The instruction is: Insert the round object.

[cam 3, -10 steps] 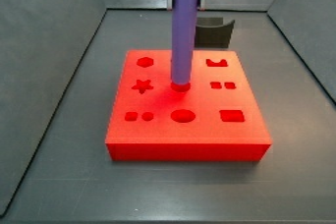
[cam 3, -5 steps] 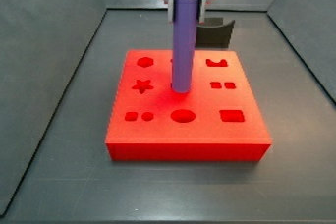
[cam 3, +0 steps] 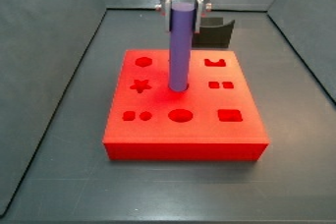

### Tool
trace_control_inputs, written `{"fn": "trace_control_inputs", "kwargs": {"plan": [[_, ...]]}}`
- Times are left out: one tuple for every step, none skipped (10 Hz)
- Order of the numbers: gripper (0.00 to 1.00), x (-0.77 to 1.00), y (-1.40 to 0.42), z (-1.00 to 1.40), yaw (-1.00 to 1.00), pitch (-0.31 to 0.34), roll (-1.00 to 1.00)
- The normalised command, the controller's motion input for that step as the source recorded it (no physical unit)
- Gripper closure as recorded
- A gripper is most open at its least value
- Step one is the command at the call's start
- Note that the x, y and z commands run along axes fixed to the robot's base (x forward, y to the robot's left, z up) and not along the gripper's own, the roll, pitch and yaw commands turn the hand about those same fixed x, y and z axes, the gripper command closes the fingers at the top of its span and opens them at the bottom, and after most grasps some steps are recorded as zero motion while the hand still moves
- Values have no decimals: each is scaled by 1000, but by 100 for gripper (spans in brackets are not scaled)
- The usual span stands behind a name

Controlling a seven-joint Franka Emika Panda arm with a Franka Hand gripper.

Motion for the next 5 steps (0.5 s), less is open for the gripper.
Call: {"fn": "trace_control_inputs", "kwargs": {"plan": [[100, 57, -217, -451, 0, -7, 229], [100, 83, -146, -666, -11, -137, 123], [100, 77, -43, -837, -83, -156, 111], [100, 9, 0, -894, -114, -143, 97], [100, 0, 14, -946, -106, -116, 96]]}}
